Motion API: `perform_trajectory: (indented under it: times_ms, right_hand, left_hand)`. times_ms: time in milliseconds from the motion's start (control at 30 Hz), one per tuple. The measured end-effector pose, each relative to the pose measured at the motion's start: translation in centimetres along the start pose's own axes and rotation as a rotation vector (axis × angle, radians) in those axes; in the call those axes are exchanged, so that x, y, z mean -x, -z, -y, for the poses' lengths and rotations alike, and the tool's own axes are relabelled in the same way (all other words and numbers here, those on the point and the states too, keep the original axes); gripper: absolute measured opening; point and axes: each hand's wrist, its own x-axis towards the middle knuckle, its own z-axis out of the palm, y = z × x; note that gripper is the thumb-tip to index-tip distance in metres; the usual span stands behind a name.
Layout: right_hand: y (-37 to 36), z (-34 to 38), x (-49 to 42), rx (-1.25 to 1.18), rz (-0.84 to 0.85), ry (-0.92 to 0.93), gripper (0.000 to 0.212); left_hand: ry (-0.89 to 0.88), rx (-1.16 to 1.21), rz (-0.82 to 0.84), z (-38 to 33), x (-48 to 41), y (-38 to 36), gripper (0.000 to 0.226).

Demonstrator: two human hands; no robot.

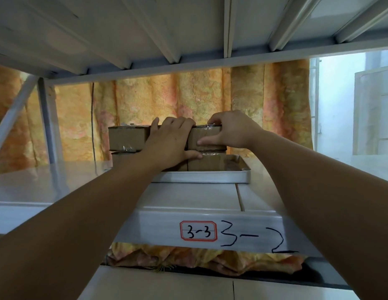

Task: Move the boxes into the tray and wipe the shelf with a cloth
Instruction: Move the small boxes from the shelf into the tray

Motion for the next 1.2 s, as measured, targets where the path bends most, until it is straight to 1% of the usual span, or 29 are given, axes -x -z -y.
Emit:
perform_trajectory:
  times_ms: [100, 167, 233, 300, 333, 400, 467, 500, 667, 733, 800, 867, 967, 1033, 1133, 1200]
  right_hand:
    - [0.0, 0.2, -0.1, 0.008, 0.025, -0.027, 0.076]
    - [0.1, 0.2, -0.3, -0.009, 0.029, -0.043, 0.074]
    - [0.3, 0.2, -0.2, -0.056, 0.053, -0.064, 0.073]
    - [0.5, 0.0, 0.1, -0.143, 0.087, -0.097, 0.074]
    - [0.7, 0.0, 0.4, -0.188, 0.078, -0.111, 0.074]
    - [0.9, -0.2, 1.0, -0.233, -0.026, -0.134, 0.071]
    - [1.3, -0.4, 1.6, -0.209, -0.148, -0.157, 0.068]
    - [1.5, -0.6, 2.0, -0.178, -0.170, -0.167, 0.067]
    - [2.7, -1.5, 3.6, -0.013, -0.098, -0.231, 0.066]
    - [3.3, -1.7, 3.9, 0.100, -0.019, -0.231, 0.054]
    - [3.9, -1.8, 4.2, 0.200, 0.025, -0.225, 0.046]
    - [4.8, -2.3, 4.6, 0.231, 0.014, -0.230, 0.034]
    - [6.5, -4.1, 6.1, 0.215, 0.014, -0.273, 0.015]
    - [7.7, -5.9, 7.5, 0.227, 0.048, -0.285, 0.013]
    - [9.7, -9.3, 10.1, 0.254, 0.053, -0.285, 0.020]
    - [10.9, -12.2, 11.8, 0.300, 0.101, -0.289, 0.025]
  left_hand:
    - [0.008, 0.007, -0.007, 0.0, 0.0, 0.3, 0.078]
    - [0.014, -0.011, -0.016, -0.1, -0.1, 0.3, 0.069]
    - [0.019, -0.034, -0.037, -0.3, -0.1, 0.2, 0.063]
    - [0.018, -0.043, -0.066, -0.7, 0.0, 0.1, 0.065]
    - [0.013, -0.046, -0.082, -0.8, 0.0, 0.1, 0.068]
    - [-0.006, -0.037, -0.117, -0.9, 0.0, 0.3, 0.074]
    - [-0.032, -0.012, -0.152, -1.2, -0.1, 0.5, 0.075]
    - [-0.046, -0.002, -0.164, -1.4, -0.2, 0.6, 0.073]
    - [-0.152, 0.032, -0.125, -3.2, -0.8, 1.6, 0.052]
    - [-0.206, 0.121, -0.132, -4.8, -1.2, 2.5, 0.041]
    - [-0.220, 0.190, -0.162, -6.8, -1.8, 3.3, 0.035]
    - [-0.216, 0.207, -0.142, -9.1, -2.4, 3.7, 0.031]
    - [-0.226, 0.246, -0.078, -13.1, -3.4, 3.9, 0.026]
    - [-0.196, 0.253, -0.060, -16.2, -4.2, 4.0, 0.025]
    - [-0.110, 0.247, -0.032, -21.3, -5.6, 3.9, 0.023]
    - [-0.045, 0.268, -0.027, -24.8, -6.5, 3.6, 0.024]
